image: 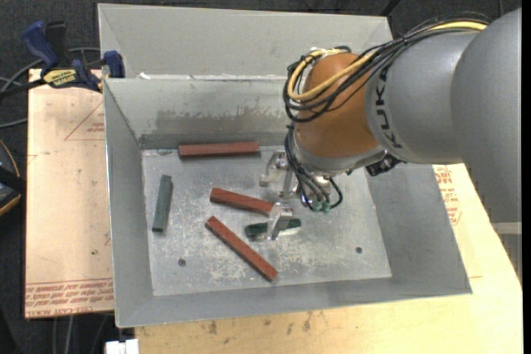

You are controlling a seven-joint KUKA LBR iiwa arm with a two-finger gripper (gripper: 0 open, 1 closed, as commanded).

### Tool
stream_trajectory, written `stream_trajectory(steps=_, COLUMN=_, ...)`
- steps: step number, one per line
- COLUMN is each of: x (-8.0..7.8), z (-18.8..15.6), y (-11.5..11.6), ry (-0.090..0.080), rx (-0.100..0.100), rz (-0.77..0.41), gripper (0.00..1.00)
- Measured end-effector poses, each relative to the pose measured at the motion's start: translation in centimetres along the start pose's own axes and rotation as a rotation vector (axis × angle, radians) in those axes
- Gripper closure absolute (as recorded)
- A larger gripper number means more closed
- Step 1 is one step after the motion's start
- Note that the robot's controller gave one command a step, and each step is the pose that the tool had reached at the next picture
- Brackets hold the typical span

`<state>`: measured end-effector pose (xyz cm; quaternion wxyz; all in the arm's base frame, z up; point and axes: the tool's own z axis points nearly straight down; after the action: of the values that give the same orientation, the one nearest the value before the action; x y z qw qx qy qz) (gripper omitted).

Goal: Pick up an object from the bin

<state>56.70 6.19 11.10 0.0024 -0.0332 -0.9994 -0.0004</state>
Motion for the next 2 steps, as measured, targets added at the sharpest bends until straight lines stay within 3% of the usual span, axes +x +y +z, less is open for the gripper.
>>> stream_trajectory(steps=1, x=-3.39, z=3.0, y=2.14, ry=-0.03, rx=-0.005, rz=0.049, gripper=1.0)
stream_trajectory(steps=2, x=-3.39, z=3.0, y=2.14, ry=-0.03, rx=-0.005, rz=0.049, gripper=1.0)
